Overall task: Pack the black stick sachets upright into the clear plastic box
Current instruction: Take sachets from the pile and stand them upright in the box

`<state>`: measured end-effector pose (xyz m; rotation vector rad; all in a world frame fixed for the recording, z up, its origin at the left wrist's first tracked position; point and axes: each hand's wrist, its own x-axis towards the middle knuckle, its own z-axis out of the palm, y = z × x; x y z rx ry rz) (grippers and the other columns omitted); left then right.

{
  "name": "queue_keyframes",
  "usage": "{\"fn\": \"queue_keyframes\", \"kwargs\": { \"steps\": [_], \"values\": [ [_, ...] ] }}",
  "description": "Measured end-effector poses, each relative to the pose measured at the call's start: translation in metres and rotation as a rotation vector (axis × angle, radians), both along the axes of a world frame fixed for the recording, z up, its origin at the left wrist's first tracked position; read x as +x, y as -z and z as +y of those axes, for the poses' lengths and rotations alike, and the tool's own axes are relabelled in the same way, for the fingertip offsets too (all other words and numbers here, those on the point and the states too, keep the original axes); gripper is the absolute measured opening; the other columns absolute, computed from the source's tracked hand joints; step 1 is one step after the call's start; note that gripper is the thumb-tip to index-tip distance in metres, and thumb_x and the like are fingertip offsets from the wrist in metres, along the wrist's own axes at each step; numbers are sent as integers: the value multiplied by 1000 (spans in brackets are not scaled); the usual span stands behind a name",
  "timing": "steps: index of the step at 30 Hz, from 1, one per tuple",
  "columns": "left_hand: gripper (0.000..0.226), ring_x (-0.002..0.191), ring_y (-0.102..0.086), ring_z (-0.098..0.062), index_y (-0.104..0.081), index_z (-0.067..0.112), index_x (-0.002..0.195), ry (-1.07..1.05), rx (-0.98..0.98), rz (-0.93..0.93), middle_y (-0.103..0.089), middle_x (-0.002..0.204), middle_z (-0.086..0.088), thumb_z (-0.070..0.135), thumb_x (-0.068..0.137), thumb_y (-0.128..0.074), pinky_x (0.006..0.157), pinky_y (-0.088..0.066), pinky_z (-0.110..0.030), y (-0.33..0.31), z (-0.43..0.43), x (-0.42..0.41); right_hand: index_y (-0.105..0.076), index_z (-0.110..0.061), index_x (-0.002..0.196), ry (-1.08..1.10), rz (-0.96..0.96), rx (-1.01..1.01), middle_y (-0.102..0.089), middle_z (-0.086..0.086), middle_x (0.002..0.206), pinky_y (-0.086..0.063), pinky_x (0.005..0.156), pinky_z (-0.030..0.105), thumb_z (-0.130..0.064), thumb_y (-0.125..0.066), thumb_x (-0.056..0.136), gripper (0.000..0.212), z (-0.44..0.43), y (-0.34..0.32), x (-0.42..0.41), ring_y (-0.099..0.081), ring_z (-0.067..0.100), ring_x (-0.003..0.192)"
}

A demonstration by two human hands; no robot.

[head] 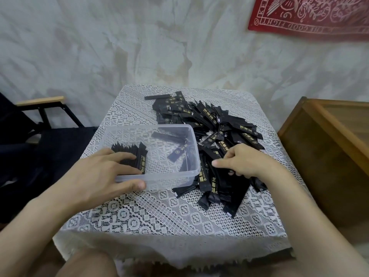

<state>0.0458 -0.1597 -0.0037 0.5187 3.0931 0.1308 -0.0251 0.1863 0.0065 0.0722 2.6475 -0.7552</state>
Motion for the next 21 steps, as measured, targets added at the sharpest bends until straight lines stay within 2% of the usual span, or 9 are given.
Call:
{"fn": "queue_keyframes", "kwargs": {
  "steps": [2,3,6,9,13,16,19,21],
  "values": [
    [75,120,-35,-2,-52,73,117,1,-4,-5,-39,148,32,101,68,-2,78,-32,-22,0,0,0,-62,-13,82,-1,68,115,-68,2,65,-46,64,28,-58,-61,93,46,-9,2,-4,-57,19,57],
    [75,120,-35,-2,-52,73,117,1,-2,-8,-39,148,32,101,68,-2,78,-33,-22,-1,0,1,-61,-15,81,5,90,171,-69,4,70,-49,70,29,-58,-60,93,45,-13,5,-7,-62,23,65],
    [76,120,-35,-2,-53,72,117,1,-2,-13,-40,148,32,101,67,-3,76,-32,-22,-1,0,1,-52,-19,74,21,101,256,-65,3,78,-54,85,36,-65,-64,82,48,-22,14,-14,-67,30,89],
    [78,123,-35,-3,-52,71,119,6,-12,-18,-39,149,31,101,67,-2,77,-33,-24,-3,1,1,-43,-19,70,13,67,249,-56,1,71,-49,73,33,-60,-68,81,49,-24,12,-12,-60,27,78],
    [79,125,-35,-3,-54,70,119,-2,-11,-30,-38,150,31,101,66,-3,76,-33,-25,-5,3,2,-52,-17,78,36,21,142,-57,2,65,-44,63,30,-44,-73,85,35,-22,6,-7,-51,23,56],
    [78,123,-35,-3,-54,69,119,3,-3,-27,-39,149,31,100,67,-5,73,-32,-23,-5,3,2,-55,-17,75,24,38,79,-58,4,64,-51,69,34,-34,-71,86,26,-22,4,-4,-55,25,60],
    [79,123,-35,-2,-54,69,119,-7,-1,-29,-38,150,31,101,67,-5,76,-34,-25,-4,3,2,-47,-18,67,37,120,41,-49,2,59,-44,65,33,-29,-70,85,30,-14,6,-4,-49,24,60],
    [79,123,-35,-3,-55,69,119,-9,8,-26,-39,149,31,101,66,-5,78,-33,-25,-4,3,3,-49,-19,69,49,133,-43,-46,2,60,-41,65,34,-24,-71,83,27,-8,7,-6,-46,22,61]
  ]
}}
